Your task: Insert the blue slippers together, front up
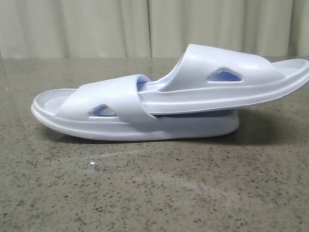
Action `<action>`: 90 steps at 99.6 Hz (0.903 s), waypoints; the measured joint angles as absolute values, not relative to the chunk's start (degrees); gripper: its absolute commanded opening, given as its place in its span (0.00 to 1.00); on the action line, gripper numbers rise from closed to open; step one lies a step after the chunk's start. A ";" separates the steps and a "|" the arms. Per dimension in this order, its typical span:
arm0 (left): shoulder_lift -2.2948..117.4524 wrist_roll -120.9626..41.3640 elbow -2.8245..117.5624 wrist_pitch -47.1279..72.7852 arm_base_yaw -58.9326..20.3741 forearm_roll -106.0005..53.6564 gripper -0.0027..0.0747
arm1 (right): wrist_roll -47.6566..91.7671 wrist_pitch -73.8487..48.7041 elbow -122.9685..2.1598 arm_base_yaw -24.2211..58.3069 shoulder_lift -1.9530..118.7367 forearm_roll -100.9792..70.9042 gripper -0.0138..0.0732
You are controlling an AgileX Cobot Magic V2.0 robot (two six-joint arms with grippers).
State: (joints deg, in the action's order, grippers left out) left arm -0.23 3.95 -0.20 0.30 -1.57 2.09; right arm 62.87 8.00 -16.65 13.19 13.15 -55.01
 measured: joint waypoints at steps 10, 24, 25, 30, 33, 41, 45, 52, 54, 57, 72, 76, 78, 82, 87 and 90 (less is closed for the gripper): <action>-0.23 3.95 -0.20 0.30 -1.57 2.09 0.06 | 45.71 5.82 -16.65 12.78 13.15 -35.60 0.04; -0.23 3.95 -0.20 0.30 -1.57 2.09 0.06 | 22.46 1.45 -15.85 9.67 13.15 -13.72 0.04; -0.23 3.95 -0.20 0.30 -1.57 2.09 0.06 | 21.34 1.21 -15.74 9.44 13.15 -12.75 0.04; -0.23 3.95 -0.20 0.30 -1.57 2.09 0.06 | 12.63 0.48 -14.65 7.79 13.15 -6.38 0.04; -0.23 3.95 -0.20 0.30 -1.57 2.09 0.06 | 8.68 0.00 -13.71 6.89 13.15 -3.18 0.04; -0.23 3.95 -0.20 0.30 -1.57 2.09 0.06 | 0.46 -0.31 -11.32 4.75 12.22 3.43 0.04; -0.23 3.95 -0.20 0.40 -1.57 2.09 0.06 | -2.11 -0.31 -9.86 4.09 11.31 4.97 0.04; -0.23 3.98 -0.20 0.40 -1.57 2.09 0.06 | -4.32 -0.31 -7.14 3.21 9.29 6.29 0.04; -0.23 3.98 -0.20 0.40 -1.57 2.09 0.06 | -4.71 -0.31 -6.29 3.08 8.84 6.43 0.04; -0.23 3.98 -0.20 0.40 -1.57 2.09 0.06 | -5.13 -0.31 -5.16 2.76 7.66 6.63 0.04; -0.23 3.98 -0.20 0.40 -1.57 2.09 0.06 | -7.28 -0.31 0.31 1.85 1.90 7.13 0.04; -0.23 3.98 -0.20 0.40 -1.57 2.09 0.06 | -7.55 -1.14 0.59 1.85 0.53 7.13 0.04; -0.23 3.98 -0.20 0.40 -1.57 2.09 0.06 | -7.71 -0.95 0.59 1.85 0.16 7.13 0.04; -0.23 3.98 -0.20 0.40 -1.57 2.09 0.06 | -7.94 -0.54 0.59 1.85 -0.27 7.20 0.04; -0.23 3.98 -0.20 0.40 -1.57 2.09 0.06 | -7.95 -0.62 0.59 1.71 -0.51 7.20 0.04; -0.23 3.98 -0.20 0.51 -1.57 2.09 0.06 | -8.05 -0.77 0.59 1.56 -0.51 7.20 0.04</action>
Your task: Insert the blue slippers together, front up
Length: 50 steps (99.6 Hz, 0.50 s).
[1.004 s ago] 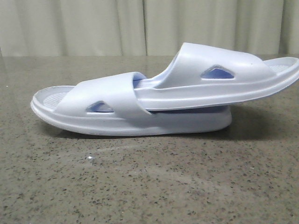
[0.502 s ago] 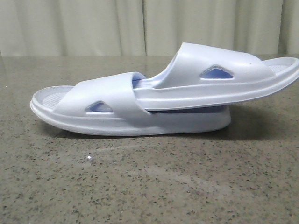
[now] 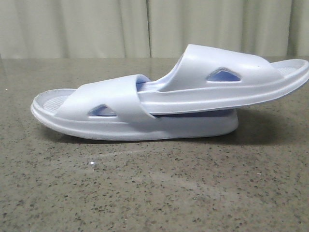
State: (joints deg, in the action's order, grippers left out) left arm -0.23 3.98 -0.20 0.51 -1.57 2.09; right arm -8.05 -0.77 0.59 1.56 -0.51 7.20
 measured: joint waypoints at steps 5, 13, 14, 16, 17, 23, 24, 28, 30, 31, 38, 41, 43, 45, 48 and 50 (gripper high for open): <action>-0.23 4.07 -0.20 0.51 -1.57 2.09 0.06 | -8.05 -0.86 0.59 1.50 -0.51 7.20 0.04; -0.23 4.07 -0.20 0.51 -1.57 2.09 0.06 | -8.19 -0.98 0.59 1.42 -0.51 7.20 0.04; -0.23 4.07 -0.20 0.51 -1.57 2.09 0.06 | -8.19 -1.10 0.59 1.42 -0.51 7.20 0.04; -0.23 4.07 -0.20 0.51 -1.57 2.09 0.06 | -8.19 -1.10 0.59 1.42 -0.51 7.20 0.04; -0.23 4.07 -0.20 0.51 -1.57 2.09 0.06 | -8.19 -1.10 0.59 1.42 -0.51 7.20 0.04; -0.23 4.07 -0.20 0.51 -1.57 2.09 0.06 | -8.21 -1.20 0.59 1.37 -0.51 7.20 0.04; -0.23 4.07 -0.20 0.51 -1.57 2.09 0.06 | -8.21 -1.19 0.59 1.37 -0.51 7.20 0.04; -0.23 4.07 -0.20 0.51 -1.57 2.09 0.06 | -8.21 -1.19 0.59 1.28 -0.51 7.20 0.04; -0.23 4.07 -0.20 0.51 -1.57 2.09 0.06 | -8.21 -1.19 0.59 1.28 -0.51 7.20 0.04; -0.23 4.07 -0.20 0.51 -1.57 2.09 0.06 | -8.31 -1.19 0.59 1.28 -0.51 7.20 0.04; -0.23 4.07 -0.20 0.51 -1.57 2.09 0.06 | -8.31 -1.31 0.59 1.28 -0.51 7.20 0.04; -0.23 4.07 -0.20 0.51 -1.57 2.09 0.06 | -8.31 -1.42 0.59 1.28 -0.51 7.20 0.04; -0.23 4.07 -0.20 0.51 -1.57 2.09 0.06 | -8.31 -1.42 0.59 1.28 -0.51 7.20 0.04; -0.23 4.07 -0.20 0.51 -1.57 2.09 0.06 | -8.31 -1.42 0.59 1.28 -0.51 7.20 0.04; -0.23 4.07 -0.20 0.51 -1.57 2.09 0.06 | -8.31 -1.56 0.59 1.28 -0.51 7.20 0.04; -0.23 4.07 -0.20 0.51 -1.57 2.09 0.06 | -8.31 -1.64 0.59 1.28 -0.51 7.20 0.04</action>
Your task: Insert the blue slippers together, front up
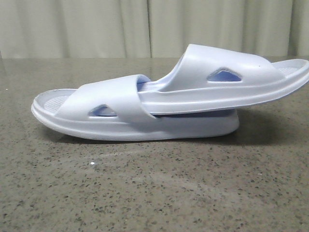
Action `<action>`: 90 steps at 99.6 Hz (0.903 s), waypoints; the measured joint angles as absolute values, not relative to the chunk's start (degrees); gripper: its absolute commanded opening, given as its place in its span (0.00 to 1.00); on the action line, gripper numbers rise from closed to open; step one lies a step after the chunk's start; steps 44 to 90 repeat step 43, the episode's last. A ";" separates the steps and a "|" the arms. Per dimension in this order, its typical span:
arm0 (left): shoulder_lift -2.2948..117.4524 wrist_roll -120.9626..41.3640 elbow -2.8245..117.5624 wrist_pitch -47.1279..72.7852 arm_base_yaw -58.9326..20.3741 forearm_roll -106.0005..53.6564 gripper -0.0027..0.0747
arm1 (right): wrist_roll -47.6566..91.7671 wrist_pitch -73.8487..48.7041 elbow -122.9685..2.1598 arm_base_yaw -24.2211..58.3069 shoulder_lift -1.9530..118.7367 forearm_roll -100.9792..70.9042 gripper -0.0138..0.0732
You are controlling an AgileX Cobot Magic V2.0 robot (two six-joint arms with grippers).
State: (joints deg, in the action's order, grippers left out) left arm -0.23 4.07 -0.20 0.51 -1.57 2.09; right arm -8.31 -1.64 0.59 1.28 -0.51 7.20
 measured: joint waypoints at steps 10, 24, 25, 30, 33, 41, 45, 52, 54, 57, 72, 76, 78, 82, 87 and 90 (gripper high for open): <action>-0.23 4.07 -0.20 0.51 -1.57 2.09 0.06 | -8.31 -1.83 0.59 1.28 -0.51 7.25 0.04; -0.23 4.07 -0.20 0.51 -1.57 2.09 0.06 | -8.31 -1.96 0.59 1.28 -0.51 7.25 0.04; -0.23 4.07 -0.20 0.51 -1.57 2.09 0.06 | -8.31 -1.96 0.59 1.28 -0.51 7.25 0.04; -0.23 4.07 -0.20 0.60 -1.57 2.09 0.06 | -8.31 -1.96 0.59 1.28 -0.51 7.25 0.04; -0.23 4.07 -0.20 0.60 -1.57 2.09 0.06 | -8.31 -1.96 0.59 1.28 -0.51 7.25 0.04; -0.23 4.07 -0.20 0.60 -1.57 2.09 0.06 | -8.31 -1.96 0.59 1.28 -0.51 7.25 0.04; -0.23 4.07 -0.20 0.60 -1.57 2.09 0.06 | -8.31 -1.96 0.59 1.28 -0.51 7.25 0.04; -0.23 4.07 -0.20 0.60 -1.57 2.09 0.06 | -8.31 -1.96 0.59 1.28 -0.51 7.25 0.04; -0.23 4.07 -0.20 0.60 -1.57 2.09 0.06 | -8.31 -1.96 0.59 1.28 -0.51 7.25 0.04; -0.23 4.07 -0.20 0.60 -1.57 2.09 0.06 | -8.31 -1.96 0.59 1.28 -0.51 7.25 0.04; -0.23 4.07 -0.20 0.60 -1.57 2.09 0.06 | -8.31 -1.96 0.59 1.28 -0.51 7.25 0.04; -0.23 4.07 -0.20 0.60 -1.57 2.09 0.06 | -8.31 -1.96 0.59 1.28 -0.51 7.25 0.04; -0.23 4.07 -0.20 0.60 -1.57 2.09 0.06 | -8.31 -1.96 0.59 1.28 -0.51 7.25 0.04; -0.23 4.07 -0.20 0.60 -1.57 2.09 0.06 | -8.31 -1.96 0.59 1.28 -0.51 7.25 0.04; -0.23 4.07 -0.20 0.60 -1.57 2.09 0.06 | -8.31 -1.96 0.59 1.28 -0.51 7.25 0.04; -0.23 4.07 -0.20 0.60 -1.57 2.09 0.06 | -8.31 -1.96 0.59 1.28 -0.51 7.25 0.04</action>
